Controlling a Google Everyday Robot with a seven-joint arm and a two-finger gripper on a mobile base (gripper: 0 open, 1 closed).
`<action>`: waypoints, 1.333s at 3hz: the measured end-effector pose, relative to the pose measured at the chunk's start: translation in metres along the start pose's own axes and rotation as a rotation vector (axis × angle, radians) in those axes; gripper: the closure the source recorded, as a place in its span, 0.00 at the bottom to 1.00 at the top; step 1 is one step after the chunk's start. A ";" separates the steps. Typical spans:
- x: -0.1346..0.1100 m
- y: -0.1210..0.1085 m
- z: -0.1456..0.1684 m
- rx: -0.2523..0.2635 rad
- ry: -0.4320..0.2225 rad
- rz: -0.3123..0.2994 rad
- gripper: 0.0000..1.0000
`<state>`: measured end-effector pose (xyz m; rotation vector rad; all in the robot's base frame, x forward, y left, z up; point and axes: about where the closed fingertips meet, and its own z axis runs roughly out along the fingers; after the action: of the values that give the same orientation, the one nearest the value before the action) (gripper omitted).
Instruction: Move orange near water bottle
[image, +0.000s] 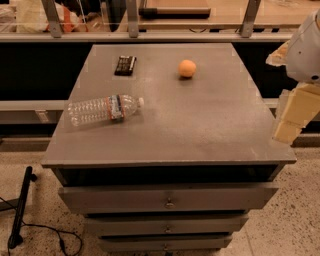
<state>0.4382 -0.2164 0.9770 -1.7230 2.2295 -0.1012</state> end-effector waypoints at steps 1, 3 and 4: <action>0.000 0.000 0.000 0.000 0.000 0.000 0.00; -0.001 -0.038 0.012 0.021 -0.094 0.045 0.00; 0.005 -0.088 0.034 0.040 -0.245 0.120 0.00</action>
Offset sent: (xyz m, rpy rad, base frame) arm 0.0094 -0.0029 -0.0011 0.0307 -0.0087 -0.0126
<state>0.5292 -0.2400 0.9661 -1.4881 2.1282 0.0880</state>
